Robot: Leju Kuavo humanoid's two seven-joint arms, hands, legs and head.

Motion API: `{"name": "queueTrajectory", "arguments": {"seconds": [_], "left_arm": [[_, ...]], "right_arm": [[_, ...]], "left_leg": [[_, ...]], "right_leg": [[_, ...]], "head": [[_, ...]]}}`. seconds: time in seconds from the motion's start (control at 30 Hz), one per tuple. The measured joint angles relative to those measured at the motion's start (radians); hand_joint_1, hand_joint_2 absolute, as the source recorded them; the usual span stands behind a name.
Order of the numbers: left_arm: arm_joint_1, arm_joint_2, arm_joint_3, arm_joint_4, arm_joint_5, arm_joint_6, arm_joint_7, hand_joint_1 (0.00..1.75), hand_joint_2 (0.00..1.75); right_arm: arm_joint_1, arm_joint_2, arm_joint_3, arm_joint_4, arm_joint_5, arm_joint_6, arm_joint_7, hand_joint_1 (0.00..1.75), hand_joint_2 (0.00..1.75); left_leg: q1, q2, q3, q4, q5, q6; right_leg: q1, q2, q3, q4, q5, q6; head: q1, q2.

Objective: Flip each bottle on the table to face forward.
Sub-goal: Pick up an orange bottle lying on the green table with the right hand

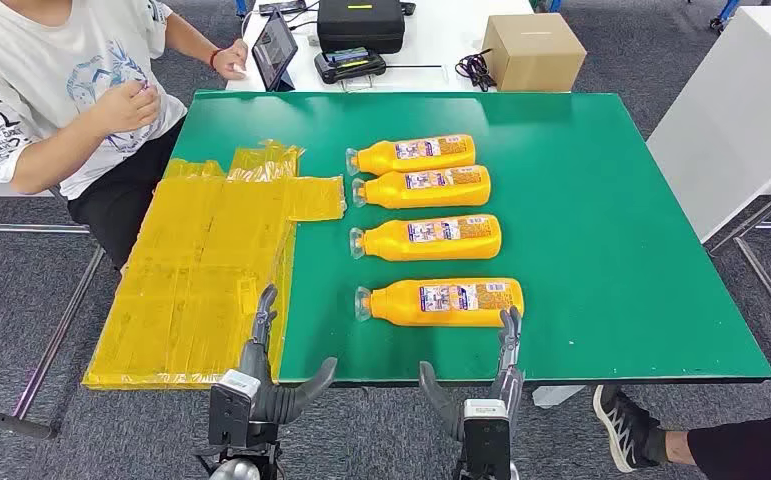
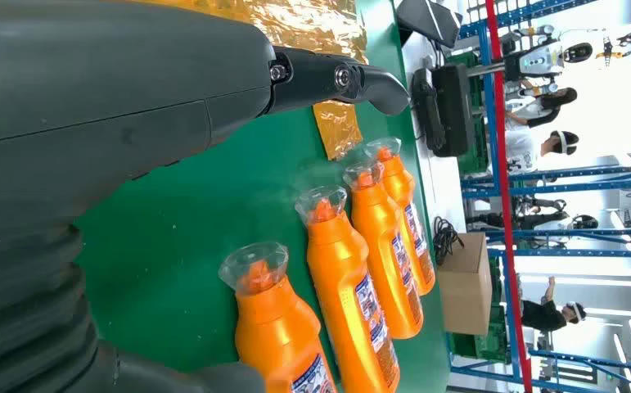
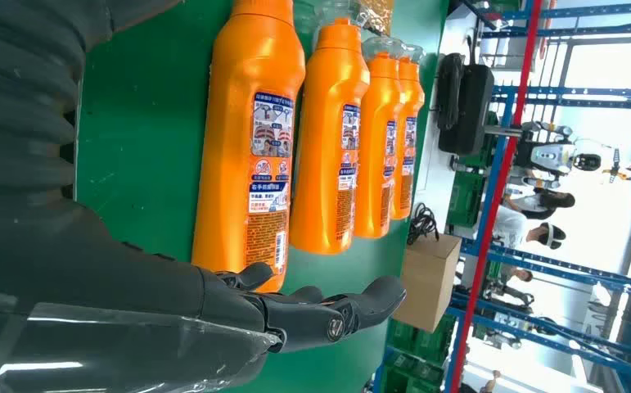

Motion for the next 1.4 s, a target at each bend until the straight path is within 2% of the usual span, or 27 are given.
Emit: {"name": "queueTrajectory", "arguments": {"seconds": [0.87, 0.93, 1.1, 1.27, 1.4], "left_arm": [[0.000, 0.000, 0.005, 0.000, -0.007, 0.003, 0.002, 0.00, 1.75], [0.000, 0.000, 0.007, -0.001, -0.013, 0.003, 0.002, 0.00, 1.75], [0.002, 0.000, 0.017, -0.007, -0.024, -0.008, -0.005, 0.00, 1.75], [0.004, 0.000, 0.028, -0.013, -0.025, -0.018, -0.008, 0.00, 1.75], [0.004, 0.000, 0.033, -0.015, -0.029, -0.034, -0.008, 0.00, 1.75]], "right_arm": [[-0.001, 0.005, 0.000, 0.004, 0.007, 0.014, 0.000, 0.00, 1.75], [-0.002, 0.004, 0.001, 0.004, 0.070, 0.001, 0.028, 0.00, 1.75], [-0.004, -0.008, 0.014, -0.027, 0.299, -0.024, 0.185, 0.00, 1.75], [-0.010, -0.019, 0.015, -0.059, 0.367, -0.014, 0.246, 0.00, 1.75], [-0.029, -0.037, 0.007, -0.068, 0.498, 0.024, 0.337, 0.00, 1.75]], "left_leg": [[0.000, 0.000, 0.000, 0.000, 0.000, 0.000], [0.000, 0.000, 0.000, 0.000, 0.000, 0.000], [0.000, 0.000, 0.000, 0.000, 0.000, 0.000], [0.000, 0.000, 0.000, 0.000, 0.000, 0.000], [0.000, 0.000, 0.000, 0.000, 0.000, 0.000]], "right_leg": [[0.000, 0.000, 0.000, 0.000, 0.000, 0.000], [0.000, 0.000, 0.000, 0.000, 0.000, 0.000], [0.000, 0.000, 0.000, 0.000, 0.000, 0.000], [0.000, 0.000, 0.000, 0.000, 0.000, 0.000], [0.000, 0.000, 0.000, 0.000, 0.000, 0.000]], "head": [[0.000, 0.000], [0.000, 0.000], [0.000, 0.000], [0.000, 0.000], [0.000, 0.000]]}}
